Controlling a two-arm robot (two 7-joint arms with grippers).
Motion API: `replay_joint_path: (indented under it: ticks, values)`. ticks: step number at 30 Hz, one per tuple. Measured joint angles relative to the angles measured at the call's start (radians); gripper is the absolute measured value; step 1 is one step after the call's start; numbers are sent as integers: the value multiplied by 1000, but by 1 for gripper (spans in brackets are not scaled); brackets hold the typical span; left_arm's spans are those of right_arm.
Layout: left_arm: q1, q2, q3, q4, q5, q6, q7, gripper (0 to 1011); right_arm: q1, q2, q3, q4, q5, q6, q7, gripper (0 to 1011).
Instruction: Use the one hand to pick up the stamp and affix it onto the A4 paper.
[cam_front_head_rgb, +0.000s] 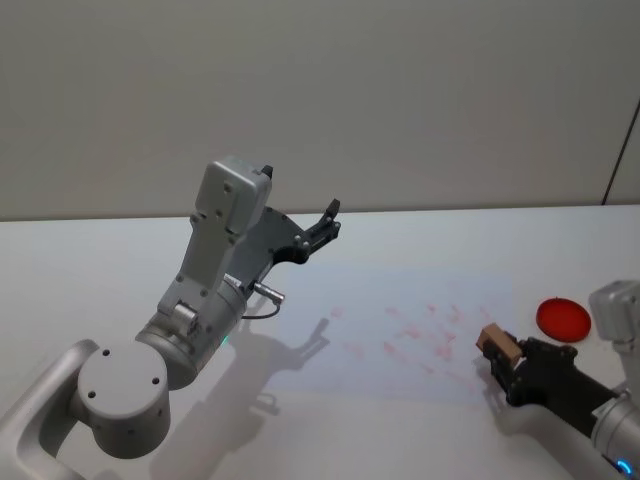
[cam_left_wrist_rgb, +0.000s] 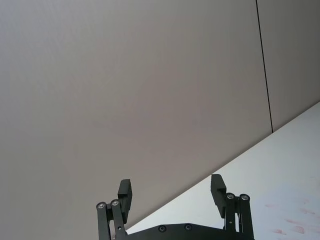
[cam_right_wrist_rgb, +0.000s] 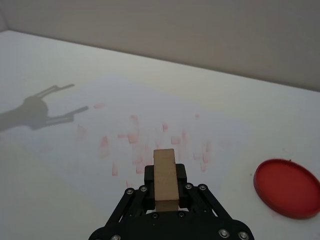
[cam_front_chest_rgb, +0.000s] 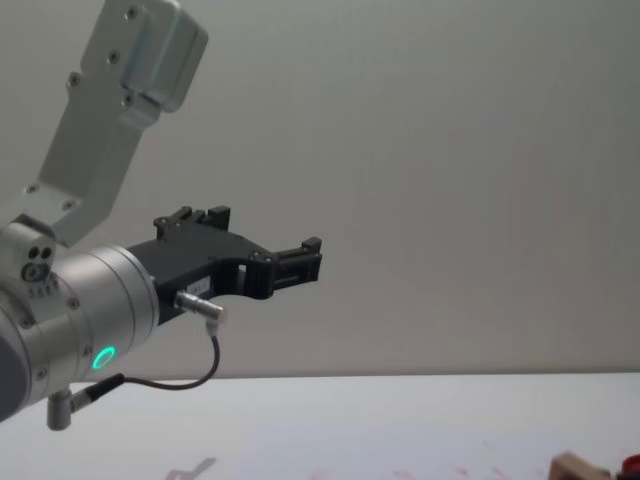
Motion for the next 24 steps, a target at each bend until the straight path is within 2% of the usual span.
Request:
replay_joint_path:
  ticks: [13,24]
  values:
    - [0,0,0,0,0,0,0,1001,22,-1,20,-48,55,0,-18,220]
    - [0,0,0,0,0,0,0,1001,39,11,43,-21,68,-13,-44,221]
